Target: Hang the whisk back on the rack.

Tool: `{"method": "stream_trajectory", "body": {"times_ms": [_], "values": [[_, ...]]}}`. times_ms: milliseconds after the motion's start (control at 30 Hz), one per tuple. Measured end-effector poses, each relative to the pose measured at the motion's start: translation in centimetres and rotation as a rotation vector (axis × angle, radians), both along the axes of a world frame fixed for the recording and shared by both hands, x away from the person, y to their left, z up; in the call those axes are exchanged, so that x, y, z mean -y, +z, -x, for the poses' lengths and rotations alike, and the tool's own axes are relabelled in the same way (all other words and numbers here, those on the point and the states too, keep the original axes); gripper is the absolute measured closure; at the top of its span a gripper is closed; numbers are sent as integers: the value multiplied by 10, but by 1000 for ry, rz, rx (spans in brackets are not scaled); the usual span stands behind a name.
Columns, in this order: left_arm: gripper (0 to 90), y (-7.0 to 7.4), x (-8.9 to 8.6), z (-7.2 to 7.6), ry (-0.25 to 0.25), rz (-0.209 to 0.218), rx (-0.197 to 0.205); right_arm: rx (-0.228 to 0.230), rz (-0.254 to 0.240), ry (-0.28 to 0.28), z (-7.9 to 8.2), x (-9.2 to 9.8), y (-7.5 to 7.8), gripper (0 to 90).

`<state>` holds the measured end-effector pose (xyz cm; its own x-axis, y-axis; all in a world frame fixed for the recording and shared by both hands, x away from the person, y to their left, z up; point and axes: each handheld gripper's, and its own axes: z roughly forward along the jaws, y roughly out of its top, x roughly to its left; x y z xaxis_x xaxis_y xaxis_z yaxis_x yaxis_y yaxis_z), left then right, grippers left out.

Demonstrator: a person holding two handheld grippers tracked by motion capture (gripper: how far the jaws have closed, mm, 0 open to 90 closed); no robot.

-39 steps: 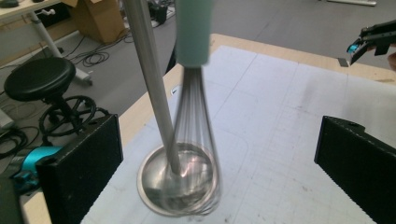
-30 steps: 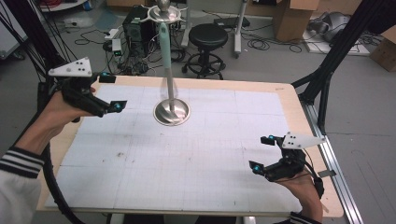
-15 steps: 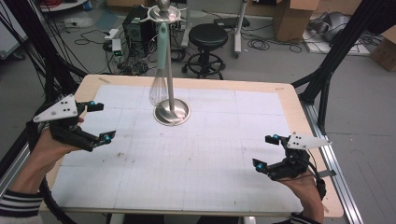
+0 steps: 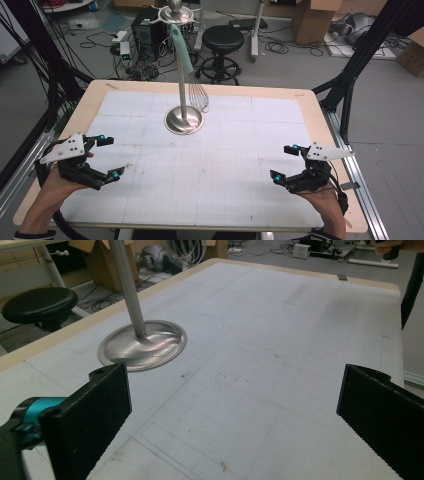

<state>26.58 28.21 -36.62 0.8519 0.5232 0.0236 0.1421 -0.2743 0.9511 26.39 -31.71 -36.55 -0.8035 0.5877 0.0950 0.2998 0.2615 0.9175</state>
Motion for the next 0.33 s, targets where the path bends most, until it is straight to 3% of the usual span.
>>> {"method": "stream_trajectory", "body": {"times_ms": [33,333], "values": [[17,-1,0,-1,-4,-1,-15,1,-1,-2,0,0,0,4],[17,-4,-4,3,12,10,-11,5,-8,-5,1,3,-3,5]]}}
